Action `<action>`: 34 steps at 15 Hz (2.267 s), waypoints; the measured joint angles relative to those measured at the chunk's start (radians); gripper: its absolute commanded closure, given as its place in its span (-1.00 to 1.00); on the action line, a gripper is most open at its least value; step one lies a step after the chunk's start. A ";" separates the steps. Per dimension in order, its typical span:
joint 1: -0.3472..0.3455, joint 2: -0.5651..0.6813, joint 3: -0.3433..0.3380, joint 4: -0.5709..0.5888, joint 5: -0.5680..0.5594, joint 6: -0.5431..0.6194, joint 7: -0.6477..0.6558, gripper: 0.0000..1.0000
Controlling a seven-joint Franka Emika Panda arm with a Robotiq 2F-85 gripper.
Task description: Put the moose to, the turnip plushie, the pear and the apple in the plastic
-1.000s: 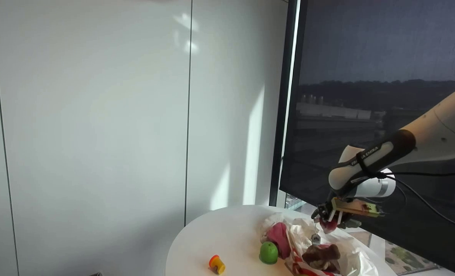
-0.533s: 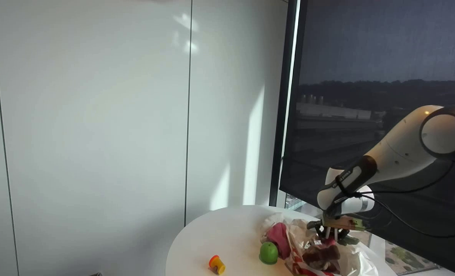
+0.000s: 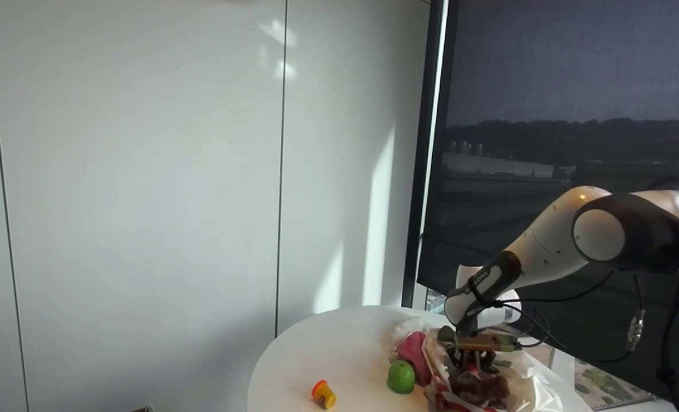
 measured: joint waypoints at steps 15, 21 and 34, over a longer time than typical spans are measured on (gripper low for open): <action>-0.044 0.120 -0.002 0.171 0.101 -0.169 -0.004 -0.55; 0.019 0.035 -0.039 0.067 0.043 -0.103 0.013 -1.00; 0.096 -0.363 0.076 -0.395 -0.018 -0.005 -0.047 -1.00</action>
